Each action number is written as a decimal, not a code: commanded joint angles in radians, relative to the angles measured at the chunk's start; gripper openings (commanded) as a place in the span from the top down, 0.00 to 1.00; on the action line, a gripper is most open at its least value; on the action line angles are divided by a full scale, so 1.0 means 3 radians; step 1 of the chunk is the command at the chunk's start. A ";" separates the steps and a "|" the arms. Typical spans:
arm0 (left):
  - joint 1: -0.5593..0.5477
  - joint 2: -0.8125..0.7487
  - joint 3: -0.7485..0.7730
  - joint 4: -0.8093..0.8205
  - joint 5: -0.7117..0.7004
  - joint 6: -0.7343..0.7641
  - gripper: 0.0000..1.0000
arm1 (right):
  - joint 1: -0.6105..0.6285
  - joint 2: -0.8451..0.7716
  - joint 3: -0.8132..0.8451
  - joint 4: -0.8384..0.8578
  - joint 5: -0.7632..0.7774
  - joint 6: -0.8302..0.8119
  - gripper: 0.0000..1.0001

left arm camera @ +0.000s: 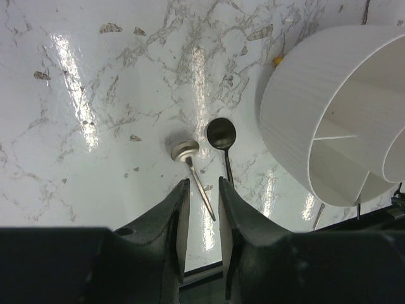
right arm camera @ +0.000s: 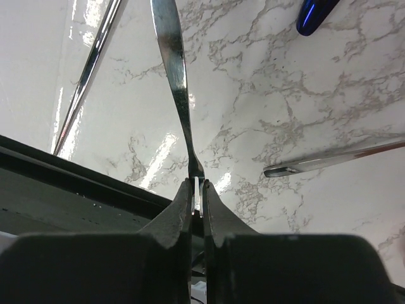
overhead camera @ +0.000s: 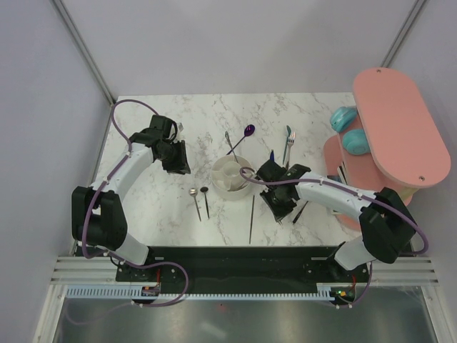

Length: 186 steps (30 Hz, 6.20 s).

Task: Sort the eating utensils into containers
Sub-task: Pick up the fork at the center of the board, then place the fork in the storage box, then pick up the spoon from the center of the board.

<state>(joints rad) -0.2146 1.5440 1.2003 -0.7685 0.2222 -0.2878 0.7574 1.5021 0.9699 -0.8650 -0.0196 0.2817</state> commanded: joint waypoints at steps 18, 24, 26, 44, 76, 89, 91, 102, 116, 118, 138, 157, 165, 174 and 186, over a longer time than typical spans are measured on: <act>0.0051 0.0064 0.0105 0.0102 0.0083 0.0013 0.69 | 0.0011 -0.0078 0.1011 0.0255 0.0362 -0.0244 1.00; 0.0056 0.0084 0.0146 0.0077 0.0098 0.0029 0.69 | 0.0006 0.0259 0.1384 0.0475 0.0311 -0.0330 1.00; 0.0061 0.0079 0.0151 0.0071 0.0098 0.0029 0.69 | 0.0006 0.0397 0.1527 0.0541 0.0270 -0.0371 1.00; 0.0086 0.0059 0.0115 0.0036 0.0042 0.0003 0.69 | -0.0004 0.0791 0.1461 0.0961 0.0091 -0.0433 1.00; 0.0086 0.0064 0.0130 0.0025 0.0026 -0.0043 0.69 | -0.0081 0.0735 0.1221 0.0986 0.0014 -0.0510 0.68; 0.0086 0.0099 0.0120 0.0041 0.0062 -0.0099 0.69 | -0.0326 0.0378 0.1491 0.1083 0.0163 -0.0458 0.64; 0.0086 0.0084 0.0115 0.0046 0.0072 -0.0104 0.69 | -0.0397 0.0352 0.1578 0.1078 0.0193 -0.0438 0.64; 0.0086 0.0100 0.0018 0.0087 0.0119 -0.0145 0.67 | -0.0765 0.0137 0.1492 0.1104 0.0449 -0.0132 0.46; 0.0086 0.0028 -0.0237 0.0092 0.0169 -0.0222 0.63 | -0.1205 -0.0139 0.1016 0.0940 0.0551 0.0406 0.40; 0.0086 0.0074 -0.0309 0.0082 0.0246 -0.0212 0.63 | -0.1211 -0.0134 0.0991 0.0874 0.0546 0.0406 0.39; -0.0307 0.0442 -0.0539 0.0117 0.0103 -0.0390 0.63 | -0.1287 -0.0118 0.0694 0.0843 0.0362 0.0503 0.40; -0.0328 0.0739 -0.0284 0.0082 -0.0291 -0.0544 0.64 | -0.1461 -0.0108 0.0694 0.0838 0.0260 0.0447 0.40; -0.0379 0.0805 -0.0289 0.0051 -0.0362 -0.0549 0.64 | -0.1492 -0.0062 0.0725 0.0843 0.0229 0.0452 0.40; -0.0553 0.0979 -0.0228 -0.0036 -0.0510 -0.0615 0.65 | -0.1512 -0.0037 0.0740 0.0848 0.0219 0.0467 0.40; -0.0578 0.1148 -0.0314 -0.0118 -0.0475 -0.0585 0.98 | -0.1568 -0.0037 0.0699 0.0853 0.0173 0.0493 0.40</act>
<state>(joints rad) -0.3698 1.8248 1.1435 -0.8185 0.0387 -0.4370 0.2958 1.4876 1.1709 -0.6140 0.0463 0.4194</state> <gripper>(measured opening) 0.132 0.601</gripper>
